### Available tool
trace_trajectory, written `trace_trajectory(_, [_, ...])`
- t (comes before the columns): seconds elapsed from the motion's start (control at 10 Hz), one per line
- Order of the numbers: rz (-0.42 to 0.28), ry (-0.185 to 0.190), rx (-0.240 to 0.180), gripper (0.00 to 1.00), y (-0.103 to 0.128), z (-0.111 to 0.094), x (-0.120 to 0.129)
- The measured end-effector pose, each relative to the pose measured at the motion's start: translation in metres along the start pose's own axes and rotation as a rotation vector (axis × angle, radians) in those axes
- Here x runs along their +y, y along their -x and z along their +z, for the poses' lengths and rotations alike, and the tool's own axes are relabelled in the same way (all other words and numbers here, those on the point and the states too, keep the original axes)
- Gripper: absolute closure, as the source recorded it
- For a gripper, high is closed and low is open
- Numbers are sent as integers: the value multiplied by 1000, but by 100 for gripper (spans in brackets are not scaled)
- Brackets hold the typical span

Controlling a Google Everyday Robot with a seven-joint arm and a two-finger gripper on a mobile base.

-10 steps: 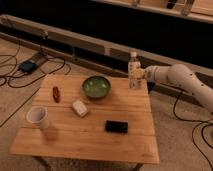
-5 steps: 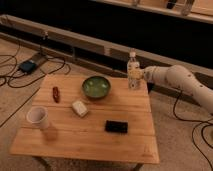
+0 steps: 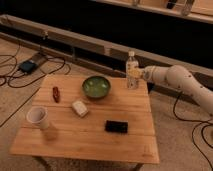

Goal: Stand the bottle upright

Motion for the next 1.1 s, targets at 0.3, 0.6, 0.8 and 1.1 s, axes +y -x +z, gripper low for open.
trace_trajectory(0.3, [-26, 128, -131, 100, 17, -3, 20])
trace_trajectory(0.6, [-28, 390, -352, 100, 22, -38, 40])
trace_trajectory(0.8, [-26, 507, -430, 100, 2, -51, 35])
trace_trajectory(1.1, [-28, 563, -469, 100, -8, -56, 34])
